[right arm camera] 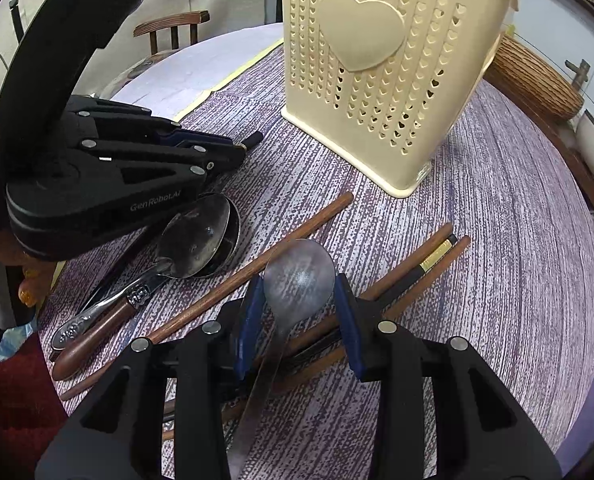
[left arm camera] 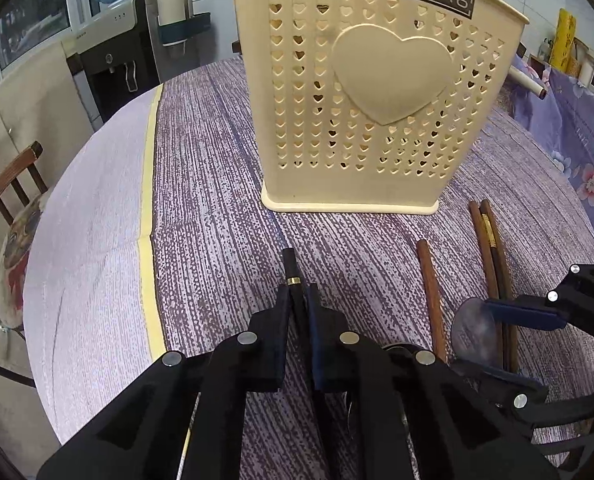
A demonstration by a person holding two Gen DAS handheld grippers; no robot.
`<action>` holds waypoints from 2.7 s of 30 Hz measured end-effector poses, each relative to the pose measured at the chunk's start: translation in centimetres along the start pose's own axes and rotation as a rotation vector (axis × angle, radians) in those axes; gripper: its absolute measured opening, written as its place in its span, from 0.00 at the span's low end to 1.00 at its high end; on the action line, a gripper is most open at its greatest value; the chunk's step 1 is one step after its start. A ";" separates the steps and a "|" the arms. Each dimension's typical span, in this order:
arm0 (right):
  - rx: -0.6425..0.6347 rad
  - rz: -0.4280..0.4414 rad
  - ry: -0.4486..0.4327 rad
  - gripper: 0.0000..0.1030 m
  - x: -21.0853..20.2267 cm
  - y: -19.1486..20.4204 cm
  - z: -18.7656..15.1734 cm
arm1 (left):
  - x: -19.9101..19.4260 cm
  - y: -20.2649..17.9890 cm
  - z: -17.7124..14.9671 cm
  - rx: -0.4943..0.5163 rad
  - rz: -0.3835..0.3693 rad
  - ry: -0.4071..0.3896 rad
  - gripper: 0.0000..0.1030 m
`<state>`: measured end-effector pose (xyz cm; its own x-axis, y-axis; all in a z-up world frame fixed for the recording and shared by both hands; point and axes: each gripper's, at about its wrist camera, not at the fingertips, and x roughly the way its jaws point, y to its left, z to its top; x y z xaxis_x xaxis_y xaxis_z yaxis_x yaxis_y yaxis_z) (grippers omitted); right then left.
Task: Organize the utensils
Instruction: 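Grasp the black gold-tipped chopstick with the left gripper while the right grasps the clear plastic spoon, then lift the chopstick and clear spoon and carry both above the cream holder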
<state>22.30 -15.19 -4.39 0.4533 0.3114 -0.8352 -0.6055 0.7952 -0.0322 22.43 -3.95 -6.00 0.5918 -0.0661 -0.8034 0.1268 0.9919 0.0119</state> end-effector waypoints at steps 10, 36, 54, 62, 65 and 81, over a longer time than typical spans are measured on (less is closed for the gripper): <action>0.028 -0.017 -0.080 0.36 -0.7 0.9 -0.4 | -0.1 0.5 0.4 -0.063 -0.048 -0.008 0.08; 0.193 -0.057 -0.448 0.36 -11.0 -0.9 0.1 | -14.2 4.3 4.0 -0.174 -0.095 -0.444 0.08; 0.243 -0.038 -0.535 0.36 -13.0 -0.9 1.2 | -16.8 4.7 5.0 -0.150 -0.126 -0.503 0.08; 0.231 -0.062 -0.597 0.36 -15.3 -1.9 4.3 | -20.0 4.4 7.3 -0.103 -0.194 -0.549 0.08; 0.226 -0.100 -0.641 0.36 -16.8 -2.7 6.6 | -22.3 4.3 9.2 -0.090 -0.214 -0.595 0.08; 0.287 -0.319 -0.687 0.36 -13.3 -7.1 13.2 | -17.7 3.3 16.3 -0.178 -0.108 -0.620 0.08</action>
<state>29.25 -18.09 14.18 0.9328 0.2230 -0.2831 -0.2302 0.9731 0.0079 25.34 -1.32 17.98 0.9395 -0.1635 -0.3011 0.1085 0.9755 -0.1913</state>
